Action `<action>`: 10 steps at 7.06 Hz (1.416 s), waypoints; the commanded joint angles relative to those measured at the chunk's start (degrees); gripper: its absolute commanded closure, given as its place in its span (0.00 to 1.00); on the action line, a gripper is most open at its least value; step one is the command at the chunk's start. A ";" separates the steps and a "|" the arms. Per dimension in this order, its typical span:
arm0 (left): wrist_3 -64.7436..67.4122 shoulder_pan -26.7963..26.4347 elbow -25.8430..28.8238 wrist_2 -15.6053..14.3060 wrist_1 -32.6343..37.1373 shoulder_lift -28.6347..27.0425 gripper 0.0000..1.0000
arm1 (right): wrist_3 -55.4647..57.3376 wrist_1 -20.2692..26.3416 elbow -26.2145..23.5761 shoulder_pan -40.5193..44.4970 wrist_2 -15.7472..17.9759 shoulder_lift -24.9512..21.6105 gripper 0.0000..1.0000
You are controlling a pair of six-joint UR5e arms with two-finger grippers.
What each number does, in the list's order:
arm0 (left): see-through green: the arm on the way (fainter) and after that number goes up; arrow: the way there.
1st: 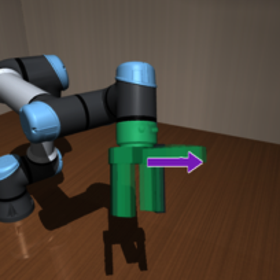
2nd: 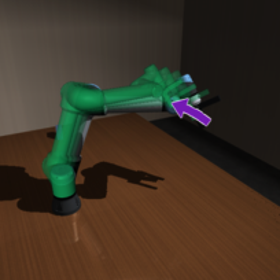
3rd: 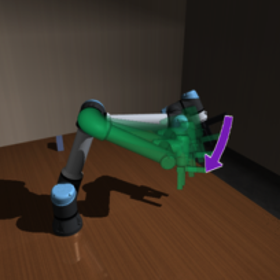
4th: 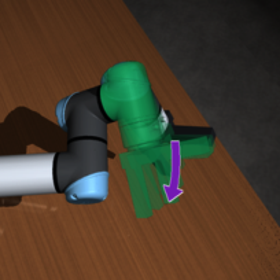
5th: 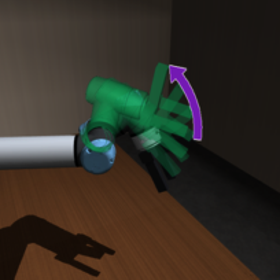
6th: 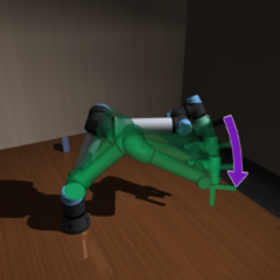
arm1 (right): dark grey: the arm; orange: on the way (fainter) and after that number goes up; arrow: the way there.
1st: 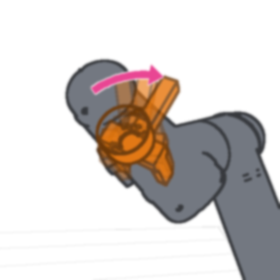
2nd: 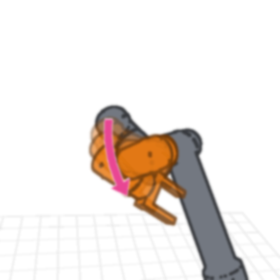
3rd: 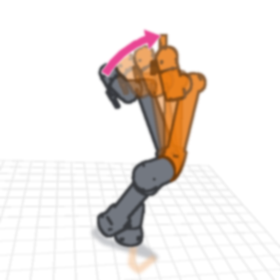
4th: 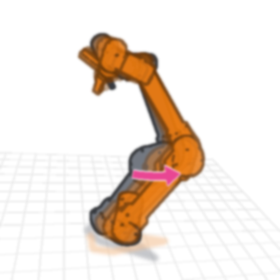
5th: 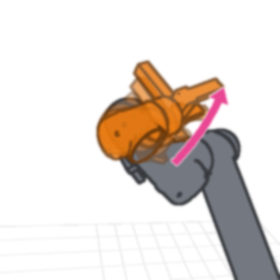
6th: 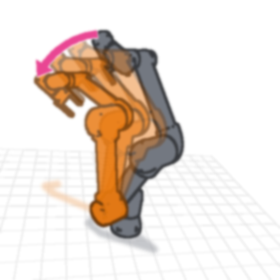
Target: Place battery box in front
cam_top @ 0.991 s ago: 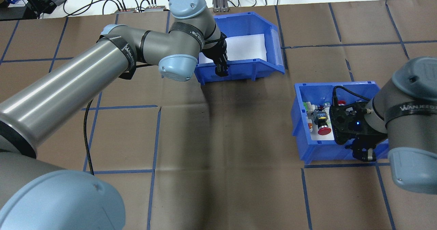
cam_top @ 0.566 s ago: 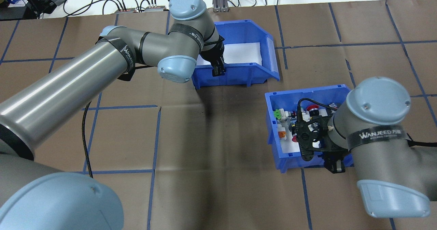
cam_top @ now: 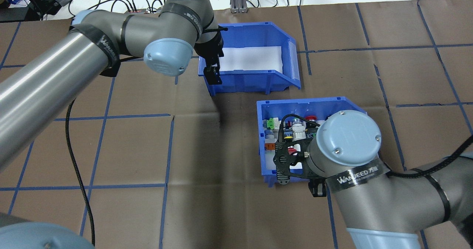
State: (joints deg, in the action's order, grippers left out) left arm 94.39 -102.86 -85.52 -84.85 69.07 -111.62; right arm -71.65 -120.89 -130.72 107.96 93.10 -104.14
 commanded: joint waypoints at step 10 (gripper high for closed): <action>-101.76 11.98 -8.58 -7.53 16.29 22.40 0.01 | 12.33 -12.62 1.52 13.95 -0.03 12.38 0.00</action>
State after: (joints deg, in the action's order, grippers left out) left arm -6.54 -91.03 -90.72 -91.75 86.90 -91.04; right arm -58.96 -133.47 -129.51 122.00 93.11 -92.18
